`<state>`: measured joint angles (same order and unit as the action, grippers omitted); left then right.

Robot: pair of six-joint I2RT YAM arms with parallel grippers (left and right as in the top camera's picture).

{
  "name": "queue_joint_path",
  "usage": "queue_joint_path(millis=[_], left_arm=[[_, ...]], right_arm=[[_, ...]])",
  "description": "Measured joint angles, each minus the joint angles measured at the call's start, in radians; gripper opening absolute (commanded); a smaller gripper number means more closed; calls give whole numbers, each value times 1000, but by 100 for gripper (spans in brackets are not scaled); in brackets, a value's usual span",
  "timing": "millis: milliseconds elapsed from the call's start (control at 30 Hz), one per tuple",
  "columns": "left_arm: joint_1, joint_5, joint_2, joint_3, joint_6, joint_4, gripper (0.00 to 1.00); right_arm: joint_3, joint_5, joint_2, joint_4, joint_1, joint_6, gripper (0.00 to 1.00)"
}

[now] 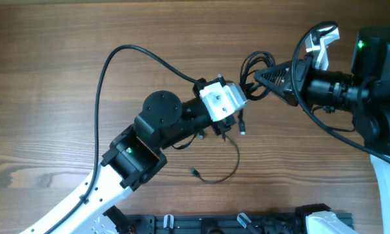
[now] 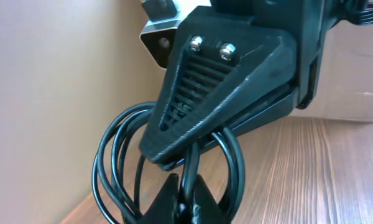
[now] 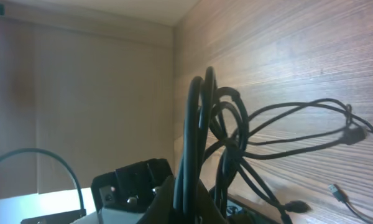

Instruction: Untangle cables

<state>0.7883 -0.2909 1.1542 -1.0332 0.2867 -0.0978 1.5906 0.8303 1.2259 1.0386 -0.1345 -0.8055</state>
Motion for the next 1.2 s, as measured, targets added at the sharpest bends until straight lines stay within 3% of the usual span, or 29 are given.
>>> queue_joint_path(millis=[33,67,133,200,333,400,667,967,1200], left_arm=[[0,-4,0,0,0,0,4],[0,-4,0,0,0,0,4],[0,-3,0,0,0,0,4],[0,37,0,0,-15,0,4],[-3,183,0,0,-117,0,4],[-3,203,0,0,-148,0,4],[0,162,0,0,-200,-14,4],[11,167,13,0,-204,-42,4],[11,175,14,0,-204,-53,4]], right_arm=[[0,1,0,0,0,0,12],[0,2,0,0,0,0,27],[0,7,0,0,0,2,74],[0,-13,0,0,0,10,87],[0,-85,0,-9,0,39,88],[0,-102,0,-19,0,82,82],[0,-124,0,-23,0,288,81],[0,-207,17,13,0,322,75],[0,-181,50,12,-1,371,85]])
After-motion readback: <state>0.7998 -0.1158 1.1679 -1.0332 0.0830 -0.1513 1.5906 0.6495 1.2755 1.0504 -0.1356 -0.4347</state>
